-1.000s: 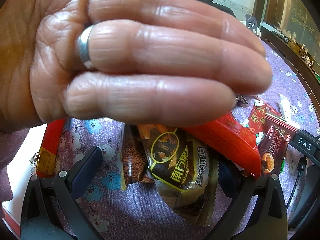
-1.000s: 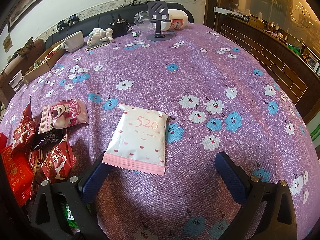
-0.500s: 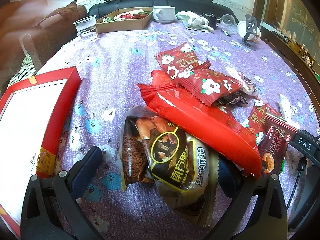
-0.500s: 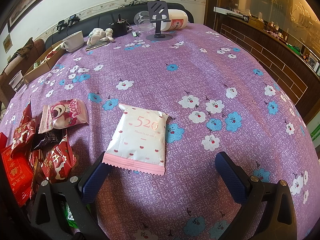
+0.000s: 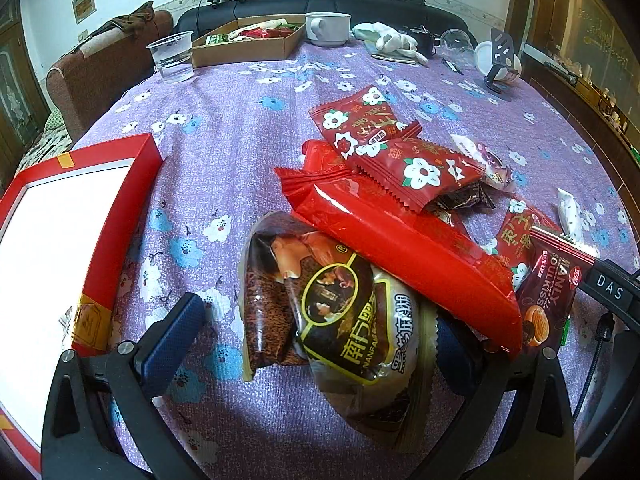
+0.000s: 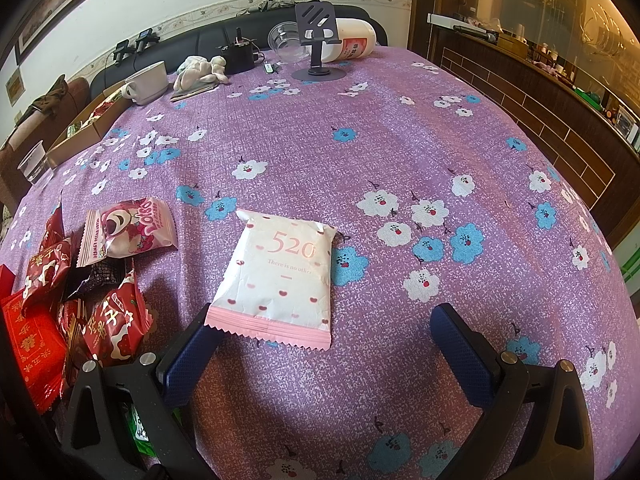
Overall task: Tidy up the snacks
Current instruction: 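Move the left tool toward the snack pile beside the red tray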
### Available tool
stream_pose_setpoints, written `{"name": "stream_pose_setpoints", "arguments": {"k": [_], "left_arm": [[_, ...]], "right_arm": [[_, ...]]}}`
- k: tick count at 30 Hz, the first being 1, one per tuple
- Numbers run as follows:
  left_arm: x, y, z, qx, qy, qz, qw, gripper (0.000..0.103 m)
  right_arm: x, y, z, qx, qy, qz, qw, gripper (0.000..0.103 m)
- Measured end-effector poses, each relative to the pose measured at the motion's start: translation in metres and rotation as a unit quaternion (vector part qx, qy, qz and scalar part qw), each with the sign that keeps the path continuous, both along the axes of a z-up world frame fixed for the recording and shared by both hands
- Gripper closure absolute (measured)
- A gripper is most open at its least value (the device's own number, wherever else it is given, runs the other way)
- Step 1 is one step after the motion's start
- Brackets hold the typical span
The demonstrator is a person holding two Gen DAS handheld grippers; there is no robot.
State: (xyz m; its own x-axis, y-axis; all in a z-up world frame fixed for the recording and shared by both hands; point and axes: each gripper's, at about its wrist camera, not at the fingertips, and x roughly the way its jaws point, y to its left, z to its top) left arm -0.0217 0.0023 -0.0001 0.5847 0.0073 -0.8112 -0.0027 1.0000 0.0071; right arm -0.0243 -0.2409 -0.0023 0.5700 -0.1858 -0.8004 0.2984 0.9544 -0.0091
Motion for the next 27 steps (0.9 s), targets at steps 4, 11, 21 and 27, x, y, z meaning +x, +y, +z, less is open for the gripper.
{"name": "stream_pose_setpoints", "arguments": {"k": [4,11,21,27], "left_arm": [[0.000,0.000,0.000,0.000,0.000,0.001,1.0000,0.000],[-0.002,0.003,0.002,0.001,0.019,-0.018,0.9997,0.000],[-0.084,-0.008,0.044,0.126,-0.088,-0.086,0.9844,0.000],[-0.128,0.036,0.090,0.116,-0.202,-0.053,0.9710,0.000]], "right_arm": [[0.000,0.000,0.001,0.000,0.000,0.000,1.000,0.000],[0.001,0.001,0.001,0.001,0.000,-0.001,1.000,0.000],[-0.006,0.007,0.006,0.015,0.053,0.077,0.996,0.000],[-0.047,0.007,0.030,-0.005,0.008,0.087,0.996,0.000]]}}
